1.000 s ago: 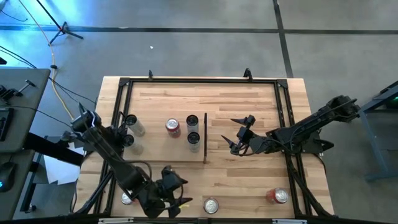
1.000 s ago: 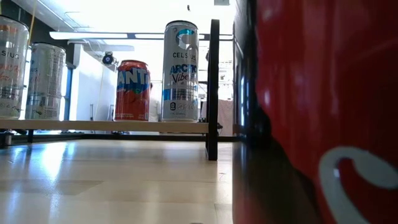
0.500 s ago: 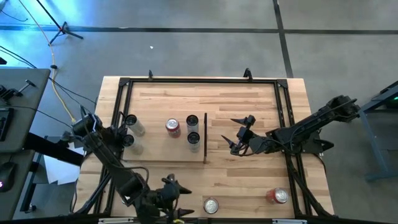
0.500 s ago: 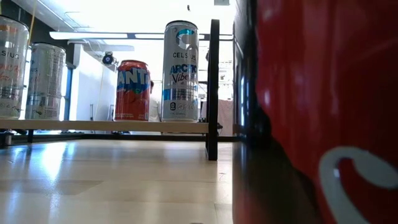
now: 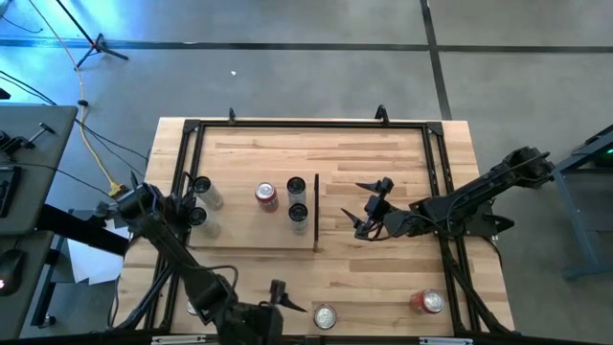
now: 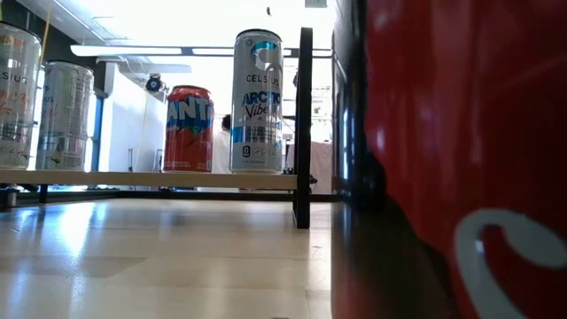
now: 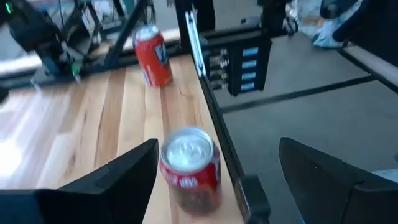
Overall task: Place canned beverage on shelf
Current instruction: Put the right red white soda can on the shelf
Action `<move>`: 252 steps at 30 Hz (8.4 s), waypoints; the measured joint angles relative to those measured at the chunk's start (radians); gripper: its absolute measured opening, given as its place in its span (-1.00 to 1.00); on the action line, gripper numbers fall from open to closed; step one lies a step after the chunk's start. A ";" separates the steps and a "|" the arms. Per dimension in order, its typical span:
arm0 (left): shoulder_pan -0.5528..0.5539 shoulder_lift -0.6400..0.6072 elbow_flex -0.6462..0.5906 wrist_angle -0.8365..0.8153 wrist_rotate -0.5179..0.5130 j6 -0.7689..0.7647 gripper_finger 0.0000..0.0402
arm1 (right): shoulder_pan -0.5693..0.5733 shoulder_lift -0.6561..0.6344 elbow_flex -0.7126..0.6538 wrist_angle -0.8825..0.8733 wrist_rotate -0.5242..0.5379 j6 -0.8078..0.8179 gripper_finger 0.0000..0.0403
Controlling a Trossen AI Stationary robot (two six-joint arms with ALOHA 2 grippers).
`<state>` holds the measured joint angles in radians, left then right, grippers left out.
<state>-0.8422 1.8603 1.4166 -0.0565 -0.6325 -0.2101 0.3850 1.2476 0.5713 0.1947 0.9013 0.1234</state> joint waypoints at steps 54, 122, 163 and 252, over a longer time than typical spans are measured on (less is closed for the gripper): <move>0.217 0.223 -0.329 0.922 0.431 0.081 0.53 | 0.000 0.000 0.000 -0.011 0.000 0.000 0.95; 0.255 0.217 -0.331 0.862 0.549 0.057 0.25 | 0.000 0.000 0.000 -0.011 0.000 0.000 0.95; 0.275 0.338 -0.262 0.923 0.597 0.075 0.71 | 0.000 0.000 0.000 -0.013 0.000 0.000 0.95; 0.107 -0.117 -0.742 0.730 0.335 -0.194 0.38 | 0.000 0.000 0.000 -0.018 0.000 0.000 0.95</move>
<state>-0.7354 1.7432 0.6750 0.6737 -0.2979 -0.4043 0.3847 1.2480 0.5709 0.1765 0.9016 0.1234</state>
